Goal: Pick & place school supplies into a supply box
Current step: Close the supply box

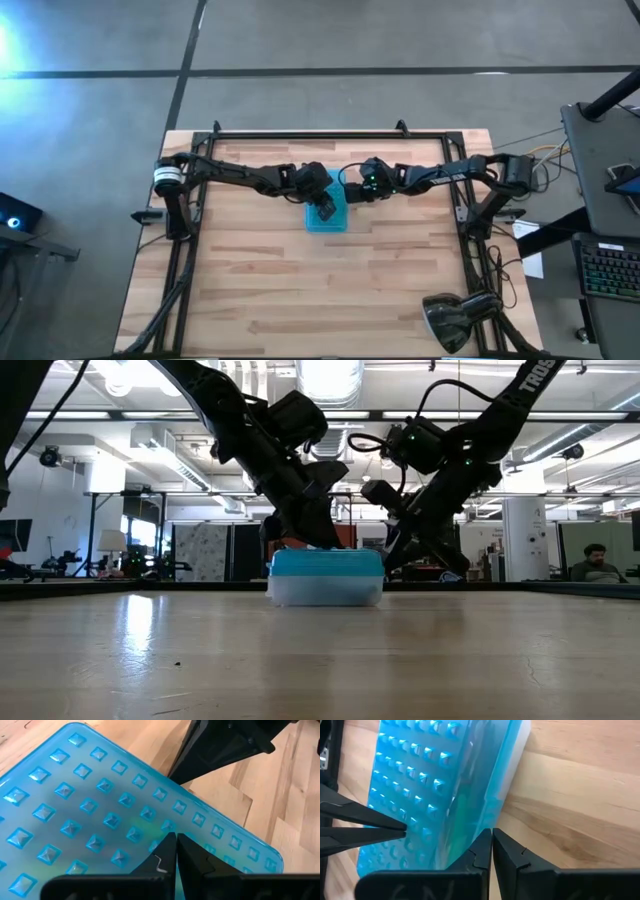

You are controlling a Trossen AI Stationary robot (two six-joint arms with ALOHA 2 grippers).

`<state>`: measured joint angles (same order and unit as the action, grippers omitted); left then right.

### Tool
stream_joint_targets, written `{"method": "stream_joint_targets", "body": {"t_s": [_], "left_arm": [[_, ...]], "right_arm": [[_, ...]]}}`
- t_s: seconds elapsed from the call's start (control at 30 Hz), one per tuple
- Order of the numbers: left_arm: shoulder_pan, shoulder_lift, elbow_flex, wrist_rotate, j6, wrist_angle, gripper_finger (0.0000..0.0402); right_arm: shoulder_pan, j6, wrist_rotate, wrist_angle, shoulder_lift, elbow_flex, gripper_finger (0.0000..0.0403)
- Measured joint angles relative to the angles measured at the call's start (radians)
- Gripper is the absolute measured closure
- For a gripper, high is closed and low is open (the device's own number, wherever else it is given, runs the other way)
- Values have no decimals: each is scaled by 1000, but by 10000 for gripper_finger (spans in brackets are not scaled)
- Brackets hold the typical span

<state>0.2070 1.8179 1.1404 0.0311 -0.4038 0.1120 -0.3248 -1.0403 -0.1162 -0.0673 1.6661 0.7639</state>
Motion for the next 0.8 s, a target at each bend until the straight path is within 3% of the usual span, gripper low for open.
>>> {"method": "stream_joint_targets", "body": {"t_s": [0.43, 0.8], "left_arm": [[1, 2, -1, 2, 0, -44, 401], [1, -6, -30, 0, -8, -42, 401]], "right_arm": [[13, -31, -36, -83, 89, -1, 394], [14, 1, 13, -30, 49, -1, 394]]}}
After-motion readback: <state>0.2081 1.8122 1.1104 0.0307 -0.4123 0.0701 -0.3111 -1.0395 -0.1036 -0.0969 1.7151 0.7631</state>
